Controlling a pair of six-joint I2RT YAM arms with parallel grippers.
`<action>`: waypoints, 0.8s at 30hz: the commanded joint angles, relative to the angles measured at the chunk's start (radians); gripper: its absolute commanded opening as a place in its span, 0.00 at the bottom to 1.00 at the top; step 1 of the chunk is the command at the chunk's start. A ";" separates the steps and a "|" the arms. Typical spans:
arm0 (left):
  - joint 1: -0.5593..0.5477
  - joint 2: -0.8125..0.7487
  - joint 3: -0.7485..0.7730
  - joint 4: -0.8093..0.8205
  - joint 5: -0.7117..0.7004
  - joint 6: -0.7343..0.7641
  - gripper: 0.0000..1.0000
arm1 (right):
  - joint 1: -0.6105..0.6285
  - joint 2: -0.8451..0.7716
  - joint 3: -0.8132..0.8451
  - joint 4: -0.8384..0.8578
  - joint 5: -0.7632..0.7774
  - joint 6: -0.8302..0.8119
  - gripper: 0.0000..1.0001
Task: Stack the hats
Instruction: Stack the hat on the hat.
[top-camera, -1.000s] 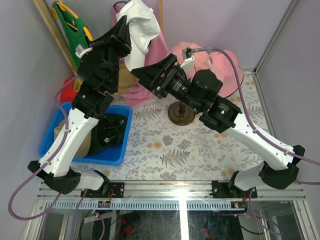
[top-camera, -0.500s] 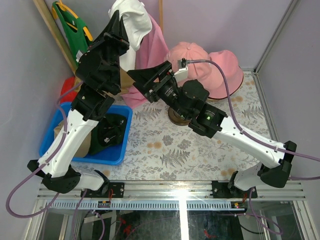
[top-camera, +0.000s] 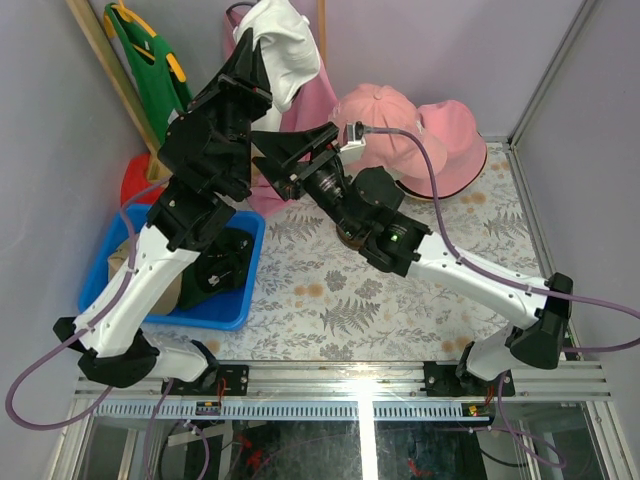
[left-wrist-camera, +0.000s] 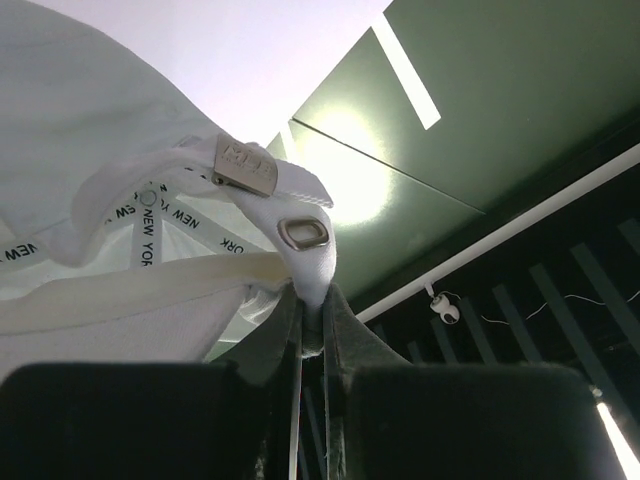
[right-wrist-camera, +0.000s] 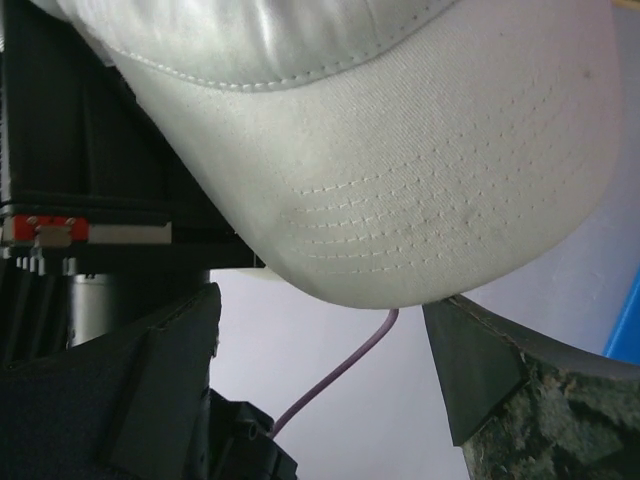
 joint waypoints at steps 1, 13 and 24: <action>-0.016 -0.051 -0.012 0.009 -0.057 -0.009 0.00 | 0.020 0.011 -0.016 0.175 0.075 0.017 0.89; -0.015 -0.210 -0.200 0.026 -0.085 -0.042 0.00 | 0.021 -0.013 -0.084 0.304 0.217 -0.068 0.84; -0.008 -0.299 -0.340 0.079 -0.040 -0.048 0.00 | -0.010 0.001 -0.073 0.363 0.202 -0.102 0.68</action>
